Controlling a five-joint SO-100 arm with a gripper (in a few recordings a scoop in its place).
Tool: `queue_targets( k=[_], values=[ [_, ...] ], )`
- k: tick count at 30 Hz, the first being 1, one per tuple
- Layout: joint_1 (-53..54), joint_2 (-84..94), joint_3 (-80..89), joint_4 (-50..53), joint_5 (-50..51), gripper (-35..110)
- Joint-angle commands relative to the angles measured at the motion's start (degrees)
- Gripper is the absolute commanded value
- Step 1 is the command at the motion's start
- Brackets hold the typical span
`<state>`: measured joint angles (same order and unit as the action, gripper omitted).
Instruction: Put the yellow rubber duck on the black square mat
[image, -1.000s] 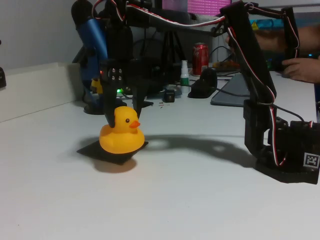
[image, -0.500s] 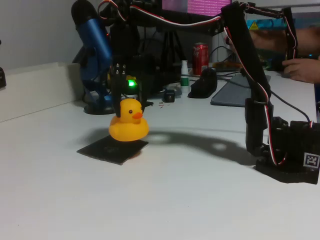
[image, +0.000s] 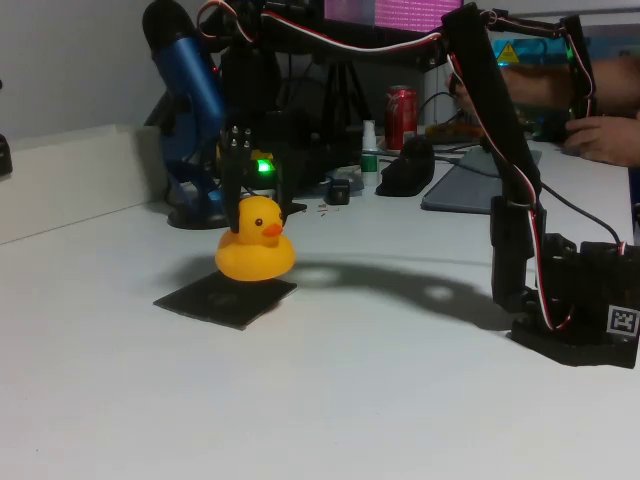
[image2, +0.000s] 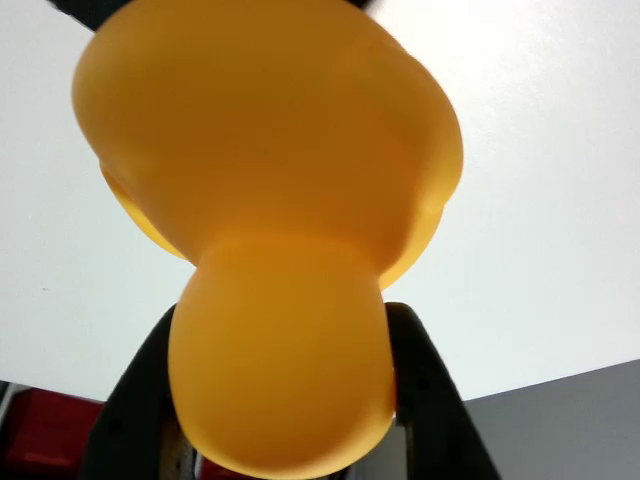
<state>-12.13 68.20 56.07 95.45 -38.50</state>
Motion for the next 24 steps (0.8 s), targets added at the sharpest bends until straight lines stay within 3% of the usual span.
queue_targets(
  k=[1,24],
  values=[
    [-1.7,3.6,0.9,-2.0,-0.4,13],
    [5.7,0.7,0.7,-3.6,-1.0,13]
  ],
)
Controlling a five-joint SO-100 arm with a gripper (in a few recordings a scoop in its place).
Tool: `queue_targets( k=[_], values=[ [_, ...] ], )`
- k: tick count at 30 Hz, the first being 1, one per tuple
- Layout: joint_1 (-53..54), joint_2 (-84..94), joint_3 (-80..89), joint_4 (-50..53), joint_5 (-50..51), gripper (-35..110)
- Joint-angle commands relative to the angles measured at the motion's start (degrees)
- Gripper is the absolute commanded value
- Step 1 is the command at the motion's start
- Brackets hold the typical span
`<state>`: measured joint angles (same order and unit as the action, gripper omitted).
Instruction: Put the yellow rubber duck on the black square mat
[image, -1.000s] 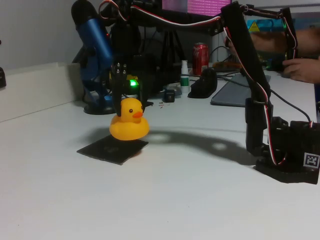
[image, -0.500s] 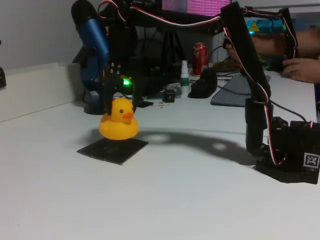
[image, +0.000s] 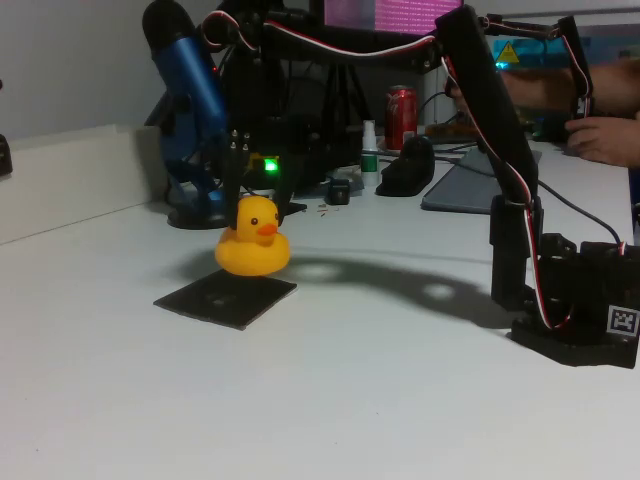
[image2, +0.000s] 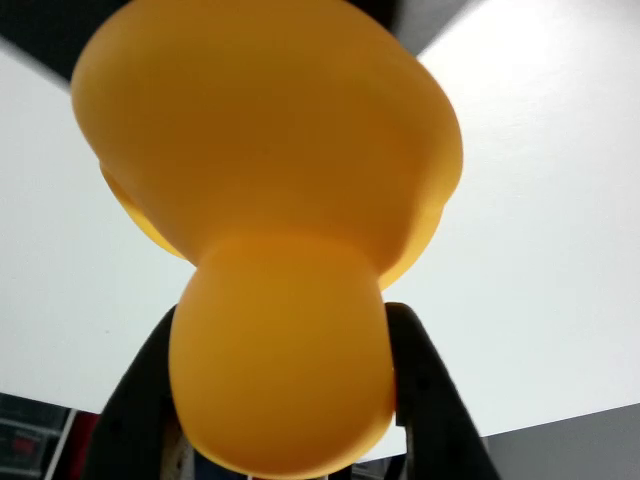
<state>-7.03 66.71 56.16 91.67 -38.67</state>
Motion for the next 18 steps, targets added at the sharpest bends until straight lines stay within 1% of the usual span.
queue_targets(
  k=[1,5,11,18],
  values=[
    [0.6,2.0,0.6,0.2,-0.8,13],
    [0.4,1.8,0.6,-0.8,-0.5,13],
    [0.6,1.8,0.8,-8.3,-0.3,13],
    [0.6,-6.6,0.8,-8.8,-0.3,13]
  ],
)
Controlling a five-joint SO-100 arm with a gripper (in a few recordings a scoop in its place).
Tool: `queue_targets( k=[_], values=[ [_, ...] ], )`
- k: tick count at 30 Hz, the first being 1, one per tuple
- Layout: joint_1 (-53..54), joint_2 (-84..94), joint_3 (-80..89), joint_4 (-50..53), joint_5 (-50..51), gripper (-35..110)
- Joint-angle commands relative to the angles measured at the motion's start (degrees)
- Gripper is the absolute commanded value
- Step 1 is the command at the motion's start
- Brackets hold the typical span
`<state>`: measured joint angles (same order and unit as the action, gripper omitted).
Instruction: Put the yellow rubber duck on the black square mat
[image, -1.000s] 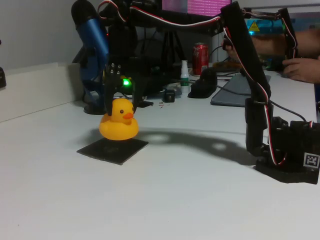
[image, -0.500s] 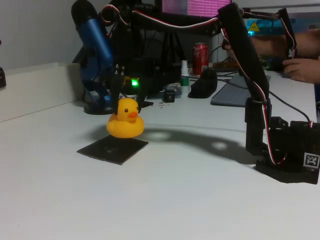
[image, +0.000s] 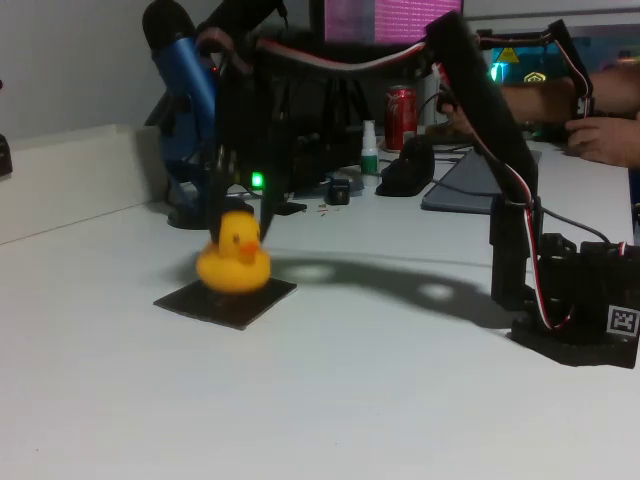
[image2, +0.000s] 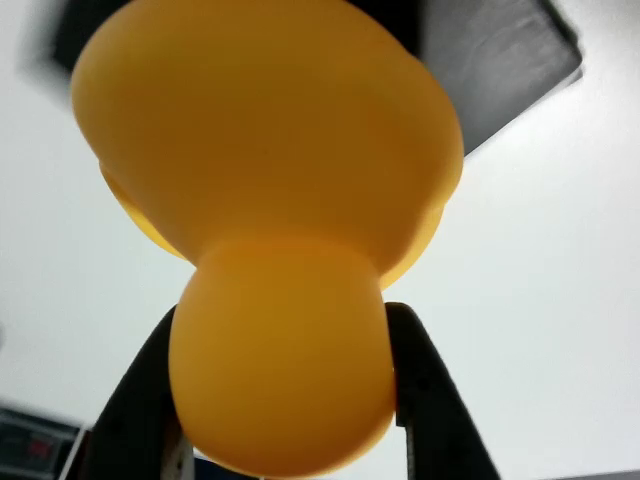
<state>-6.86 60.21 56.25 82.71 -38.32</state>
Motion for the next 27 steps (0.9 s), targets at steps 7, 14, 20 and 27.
queue_targets(
  k=[7,14,20,27],
  values=[
    [0.4,-0.4,0.1,0.2,-0.6,13],
    [0.4,-0.4,0.5,0.1,-0.6,14],
    [0.4,-0.4,0.6,0.7,-1.1,23],
    [0.2,-0.4,0.5,0.8,-1.1,34]
  ],
)
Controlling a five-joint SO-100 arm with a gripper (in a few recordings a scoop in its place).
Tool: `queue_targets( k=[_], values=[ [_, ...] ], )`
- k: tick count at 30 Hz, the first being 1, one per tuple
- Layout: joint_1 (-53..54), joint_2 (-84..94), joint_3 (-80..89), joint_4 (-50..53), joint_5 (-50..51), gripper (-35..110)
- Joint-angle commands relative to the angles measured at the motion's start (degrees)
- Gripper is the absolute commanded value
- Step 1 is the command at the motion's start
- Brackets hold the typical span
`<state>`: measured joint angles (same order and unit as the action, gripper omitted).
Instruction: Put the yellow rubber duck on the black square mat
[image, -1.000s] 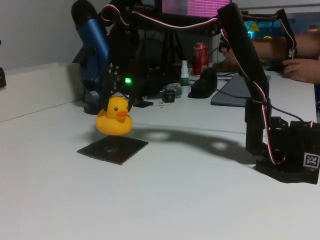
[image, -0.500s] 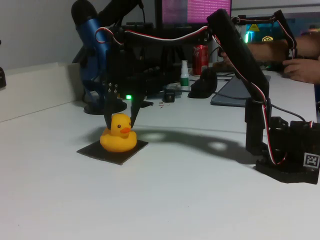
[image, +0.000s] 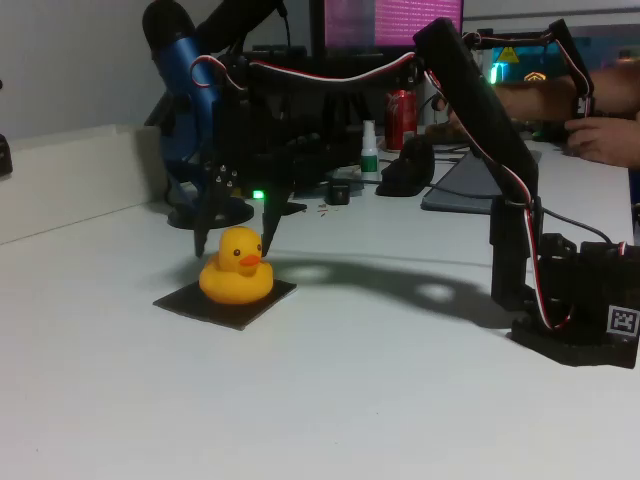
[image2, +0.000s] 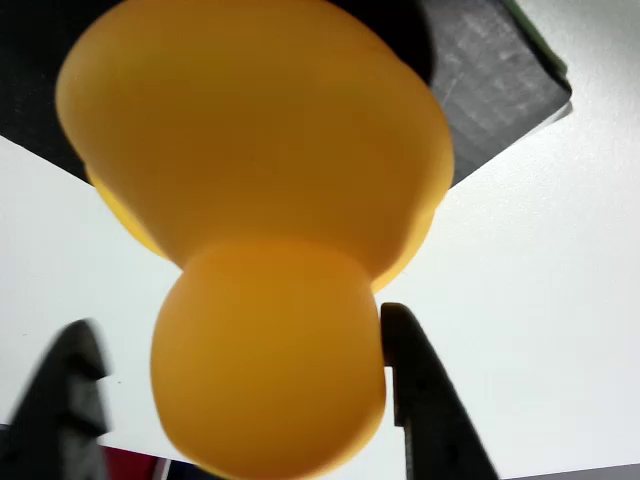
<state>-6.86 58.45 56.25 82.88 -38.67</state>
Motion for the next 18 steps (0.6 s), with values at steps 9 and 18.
queue_targets(
  k=[9,18],
  values=[
    [-0.4,8.7,0.8,0.8,-0.4,34],
    [-1.1,18.1,5.9,10.7,-0.3,34]
  ],
)
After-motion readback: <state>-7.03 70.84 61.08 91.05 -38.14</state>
